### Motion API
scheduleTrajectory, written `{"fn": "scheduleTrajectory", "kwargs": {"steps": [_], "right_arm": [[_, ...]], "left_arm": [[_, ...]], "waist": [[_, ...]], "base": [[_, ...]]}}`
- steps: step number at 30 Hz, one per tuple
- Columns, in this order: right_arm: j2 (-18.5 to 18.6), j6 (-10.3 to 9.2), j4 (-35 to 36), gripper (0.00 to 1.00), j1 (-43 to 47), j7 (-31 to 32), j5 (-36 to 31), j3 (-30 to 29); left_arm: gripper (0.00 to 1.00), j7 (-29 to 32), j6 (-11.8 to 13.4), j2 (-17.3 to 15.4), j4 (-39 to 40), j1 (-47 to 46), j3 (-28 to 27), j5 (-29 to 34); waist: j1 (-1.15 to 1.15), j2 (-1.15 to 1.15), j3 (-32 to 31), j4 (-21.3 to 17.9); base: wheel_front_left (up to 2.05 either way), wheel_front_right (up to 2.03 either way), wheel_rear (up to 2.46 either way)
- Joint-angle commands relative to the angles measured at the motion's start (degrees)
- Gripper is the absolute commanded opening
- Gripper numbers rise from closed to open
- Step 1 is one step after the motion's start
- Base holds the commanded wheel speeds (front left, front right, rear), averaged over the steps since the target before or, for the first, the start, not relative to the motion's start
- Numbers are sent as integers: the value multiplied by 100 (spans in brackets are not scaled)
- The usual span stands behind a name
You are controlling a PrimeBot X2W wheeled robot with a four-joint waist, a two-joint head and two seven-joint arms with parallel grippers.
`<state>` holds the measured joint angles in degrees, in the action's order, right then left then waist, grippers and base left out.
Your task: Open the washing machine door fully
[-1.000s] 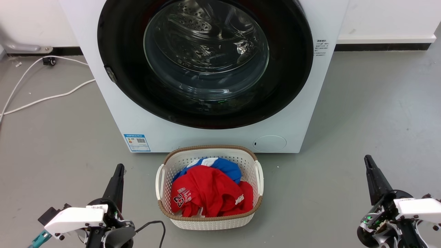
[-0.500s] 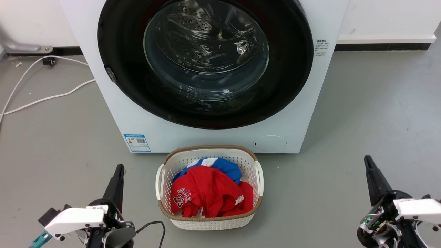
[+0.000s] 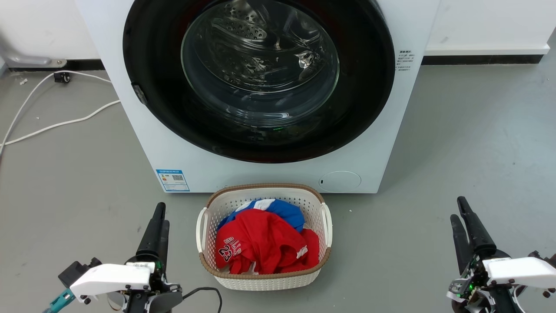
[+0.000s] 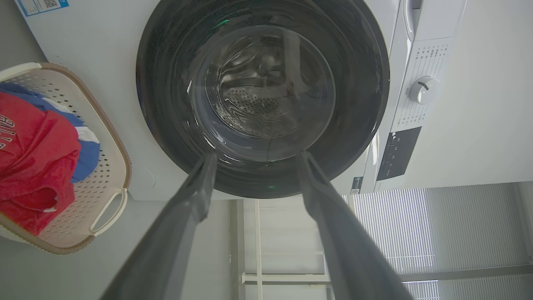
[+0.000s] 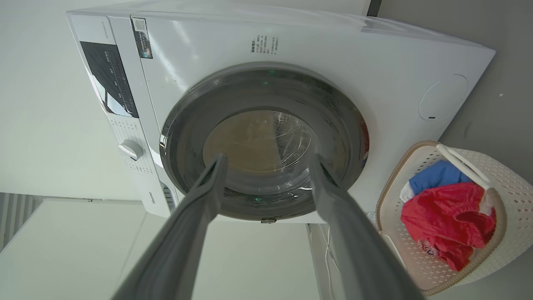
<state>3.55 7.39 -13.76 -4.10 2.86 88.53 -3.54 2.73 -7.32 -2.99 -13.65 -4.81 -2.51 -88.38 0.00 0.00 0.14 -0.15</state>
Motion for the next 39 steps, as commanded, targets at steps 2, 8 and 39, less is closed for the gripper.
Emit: {"fn": "scheduleTrajectory", "kwargs": {"steps": [2,8,39], "right_arm": [[88,3,114,100,-45,-118,-380,63],[113,4,156,100,-29,-274,-1286,96],[161,8,554,100,58,-717,-5260,313]], "left_arm": [[100,-110,-9,-21,157,-125,36,414],[100,-257,-11,-18,222,-96,82,1295],[100,-867,395,-258,248,-252,827,4875]], "waist": [[0,0,-2,-3],[0,0,-10,-10],[0,0,13,-108]], "base": [[0,0,0],[0,0,0],[0,0,0]]}}
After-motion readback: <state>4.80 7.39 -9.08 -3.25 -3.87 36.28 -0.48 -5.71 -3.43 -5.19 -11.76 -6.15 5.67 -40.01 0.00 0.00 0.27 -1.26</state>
